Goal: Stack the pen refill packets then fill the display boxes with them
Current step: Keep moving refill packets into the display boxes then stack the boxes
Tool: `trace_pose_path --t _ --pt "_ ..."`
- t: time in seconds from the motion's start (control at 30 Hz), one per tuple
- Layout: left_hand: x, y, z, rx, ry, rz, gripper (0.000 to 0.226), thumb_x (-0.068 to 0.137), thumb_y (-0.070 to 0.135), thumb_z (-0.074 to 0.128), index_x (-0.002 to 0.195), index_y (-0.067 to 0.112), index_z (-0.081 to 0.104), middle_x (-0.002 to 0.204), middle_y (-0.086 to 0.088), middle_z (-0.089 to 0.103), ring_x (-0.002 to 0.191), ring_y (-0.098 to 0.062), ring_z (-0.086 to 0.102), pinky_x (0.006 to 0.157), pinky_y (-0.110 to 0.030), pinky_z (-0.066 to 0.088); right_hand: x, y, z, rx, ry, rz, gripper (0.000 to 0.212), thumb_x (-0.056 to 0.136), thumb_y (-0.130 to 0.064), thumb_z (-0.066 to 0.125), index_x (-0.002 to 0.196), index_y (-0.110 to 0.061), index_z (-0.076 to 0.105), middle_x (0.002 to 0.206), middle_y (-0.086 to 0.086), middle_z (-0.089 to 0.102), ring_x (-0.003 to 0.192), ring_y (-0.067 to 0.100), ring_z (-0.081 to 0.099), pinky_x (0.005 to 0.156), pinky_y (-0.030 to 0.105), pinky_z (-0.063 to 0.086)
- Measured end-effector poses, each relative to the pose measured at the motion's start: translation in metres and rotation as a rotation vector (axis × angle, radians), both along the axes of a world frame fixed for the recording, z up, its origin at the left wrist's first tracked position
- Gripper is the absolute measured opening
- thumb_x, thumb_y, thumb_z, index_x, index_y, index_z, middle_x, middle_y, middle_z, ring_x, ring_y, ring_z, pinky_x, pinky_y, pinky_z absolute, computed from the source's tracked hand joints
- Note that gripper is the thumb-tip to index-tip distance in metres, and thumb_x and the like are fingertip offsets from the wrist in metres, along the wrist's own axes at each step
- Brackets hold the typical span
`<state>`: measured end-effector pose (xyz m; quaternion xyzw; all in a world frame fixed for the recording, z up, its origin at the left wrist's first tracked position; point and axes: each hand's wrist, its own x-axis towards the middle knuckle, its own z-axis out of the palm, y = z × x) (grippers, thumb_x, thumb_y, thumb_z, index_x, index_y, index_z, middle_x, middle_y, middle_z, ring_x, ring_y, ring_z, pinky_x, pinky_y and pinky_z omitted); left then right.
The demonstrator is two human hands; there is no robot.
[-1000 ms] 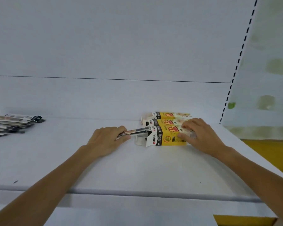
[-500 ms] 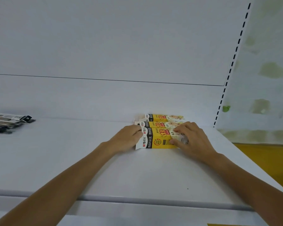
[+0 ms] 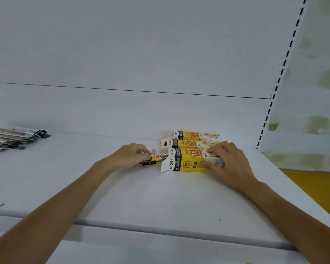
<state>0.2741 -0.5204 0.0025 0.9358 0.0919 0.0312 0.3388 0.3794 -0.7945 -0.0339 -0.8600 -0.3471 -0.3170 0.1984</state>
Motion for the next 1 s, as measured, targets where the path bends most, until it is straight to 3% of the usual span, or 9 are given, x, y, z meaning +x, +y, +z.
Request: trace_pose_path --t 0.07,0.17,0.3,0.4,0.57,0.63,0.7,0.9,1.0 --pt "0.002 -0.002 0.002 -0.026 -0.002 -0.001 0.028 0.077 0.040 0.054 0.093 0.019 0.066 0.083 0.006 0.058 0.079 -0.011 0.051 0.064 -0.021 0.034 0.000 0.000 0.000 0.000 -0.003 0.001 0.058 0.073 -0.065 0.044 0.097 -0.017 0.068 0.095 -0.003 0.062 0.088 0.022 0.058 0.074 0.029 0.038" --pt "0.008 -0.011 0.003 -0.109 -0.121 -0.019 0.007 0.084 0.025 0.065 0.089 0.021 0.061 0.085 0.006 0.064 0.082 -0.010 0.057 0.066 -0.019 0.037 0.000 0.000 0.000 -0.005 0.011 -0.004 0.059 0.073 -0.066 0.043 0.098 -0.018 0.068 0.097 -0.004 0.062 0.091 0.020 0.057 0.076 0.028 0.036" --pt "0.024 -0.043 -0.002 -0.203 -0.194 -0.023 0.017 0.085 0.014 0.063 0.087 0.024 0.050 0.105 -0.003 0.066 0.086 -0.016 0.061 0.056 -0.015 0.040 0.000 -0.002 0.000 -0.004 0.037 0.001 0.060 0.072 -0.066 0.042 0.099 -0.018 0.066 0.100 -0.004 0.061 0.094 0.019 0.056 0.078 0.028 0.036" --pt "0.028 -0.049 -0.007 -0.447 -0.134 -0.020 0.015 0.089 0.010 0.060 0.097 0.019 0.051 0.110 -0.011 0.065 0.083 -0.018 0.064 0.061 -0.019 0.048 0.000 -0.005 0.000 0.000 0.053 0.007 0.060 0.073 -0.067 0.042 0.100 -0.019 0.066 0.102 -0.005 0.061 0.095 0.017 0.054 0.079 0.027 0.035" --pt "0.022 -0.038 -0.001 -0.744 -0.066 -0.052 0.027 0.088 -0.001 0.056 0.114 0.006 0.051 0.097 -0.012 0.065 0.075 -0.017 0.064 0.055 -0.019 0.051 0.001 -0.005 -0.001 0.037 0.054 0.038 0.056 0.072 -0.065 0.047 0.098 -0.019 0.067 0.099 -0.006 0.062 0.092 0.017 0.055 0.079 0.030 0.040" --pt "0.024 -0.031 0.000 -0.669 -0.069 0.021 0.026 0.086 0.005 0.061 0.111 0.008 0.053 0.102 -0.013 0.066 0.081 -0.020 0.064 0.071 -0.027 0.056 0.001 -0.005 -0.001 0.042 0.053 0.043 0.055 0.072 -0.064 0.049 0.098 -0.019 0.067 0.098 -0.006 0.062 0.092 0.017 0.056 0.080 0.032 0.043" --pt "0.024 -0.026 -0.001 -0.433 -0.059 0.116 0.026 0.081 0.014 0.068 0.103 0.015 0.055 0.102 -0.012 0.066 0.084 -0.022 0.064 0.087 -0.034 0.052 0.001 -0.005 -0.001 0.041 0.057 0.041 0.056 0.071 -0.065 0.048 0.098 -0.019 0.067 0.099 -0.007 0.062 0.092 0.017 0.056 0.080 0.030 0.041" --pt "0.023 -0.041 -0.002 -0.543 -0.122 0.135 0.038 0.081 0.009 0.069 0.115 0.008 0.053 0.098 -0.011 0.065 0.069 -0.011 0.061 0.060 -0.017 0.049 0.001 -0.004 -0.001 0.037 0.065 0.026 0.057 0.071 -0.065 0.047 0.098 -0.019 0.067 0.099 -0.006 0.062 0.094 0.017 0.055 0.080 0.028 0.036" --pt "0.025 -0.049 -0.008 -0.553 -0.080 0.111 0.038 0.086 0.003 0.059 0.122 0.013 0.051 0.094 -0.006 0.066 0.070 -0.010 0.063 0.064 -0.022 0.050 0.001 -0.004 -0.001 0.036 0.056 0.032 0.054 0.072 -0.064 0.048 0.096 -0.019 0.067 0.098 -0.005 0.063 0.091 0.019 0.057 0.078 0.029 0.037"
